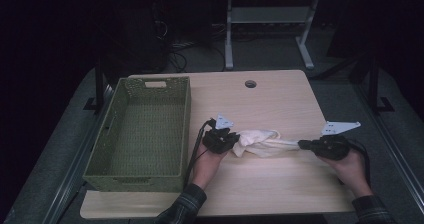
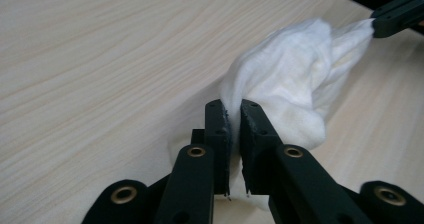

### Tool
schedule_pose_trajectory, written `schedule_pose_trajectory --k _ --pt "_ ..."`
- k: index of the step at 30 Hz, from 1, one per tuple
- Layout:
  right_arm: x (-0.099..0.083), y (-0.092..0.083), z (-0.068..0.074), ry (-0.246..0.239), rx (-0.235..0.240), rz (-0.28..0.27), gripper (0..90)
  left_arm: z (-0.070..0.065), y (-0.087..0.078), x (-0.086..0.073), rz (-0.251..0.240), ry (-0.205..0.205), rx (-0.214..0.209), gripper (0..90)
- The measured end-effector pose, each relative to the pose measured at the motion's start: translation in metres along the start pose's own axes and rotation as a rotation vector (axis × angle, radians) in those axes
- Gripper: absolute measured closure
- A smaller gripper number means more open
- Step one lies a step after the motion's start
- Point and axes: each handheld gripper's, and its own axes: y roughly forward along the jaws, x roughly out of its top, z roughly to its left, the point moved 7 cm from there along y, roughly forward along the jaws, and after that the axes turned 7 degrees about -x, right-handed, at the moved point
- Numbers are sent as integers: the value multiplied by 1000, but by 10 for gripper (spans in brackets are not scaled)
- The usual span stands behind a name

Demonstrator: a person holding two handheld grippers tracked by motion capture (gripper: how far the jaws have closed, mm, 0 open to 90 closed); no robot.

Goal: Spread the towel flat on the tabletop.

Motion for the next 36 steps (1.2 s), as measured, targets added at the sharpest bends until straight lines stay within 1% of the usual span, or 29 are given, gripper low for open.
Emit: schedule_pose_trajectory --k 2,3,5,6,8,9,10,12,13,14,17,20,22,23,24,26,27,28,30,32,33,35,36 --pt "-1 3 -1 12 -3 14 869 5 7 -2 17 6 25 790" --pt "-2 6 -3 11 -5 21 867 7 10 -3 23 5 38 765" --pt "-5 10 -5 18 -17 43 851 8 13 -3 23 0 56 707" --pt "-6 11 -6 15 -26 44 814 8 12 -3 24 0 57 669" --pt "-7 9 -7 6 -38 38 732 4 6 0 10 6 62 614" --pt "-6 7 -7 2 -30 30 715 1 2 3 -4 3 61 597" --pt "-4 5 -7 9 -28 16 691 -2 -3 5 -11 7 54 584" --pt "-2 2 -7 12 -34 1 687 -11 -11 10 -32 17 36 580" --pt "-1 1 -7 13 -39 -4 684 -16 -15 11 -35 31 26 581" --pt "-1 0 -7 8 -45 -9 681 -23 -17 11 -35 31 10 587" --pt "2 -3 -6 -1 -48 -27 679 -42 -17 10 -16 62 -38 605" --pt "4 -4 -2 -2 -44 -41 680 -57 -8 2 20 92 -79 630" --pt "4 -3 -1 -11 -39 -41 680 -61 2 -4 54 109 -91 632" --pt "4 -3 0 -10 -37 -36 680 -62 9 -7 72 117 -105 632" --pt "3 -1 0 -11 -35 -32 680 -62 13 -9 84 121 -107 632" --pt "3 0 1 -11 -33 -28 679 -61 23 -12 106 134 -100 632" --pt "2 1 1 -11 -29 -27 680 -59 28 -13 115 146 -88 631" --pt "2 1 1 -11 -27 -24 680 -57 32 -13 115 147 -78 630" --pt "2 2 1 -5 -25 -22 679 -53 38 -14 138 151 -67 624" --pt "1 3 1 -7 -21 -19 679 -49 46 -17 157 153 -74 617" --pt "1 4 1 -6 -19 -17 679 -47 48 -18 172 157 -68 617" --pt "0 5 1 -4 -16 -15 679 -46 53 -21 184 150 -67 618" --pt "0 6 2 -7 -16 -13 680 -45 55 -22 190 156 -65 621"
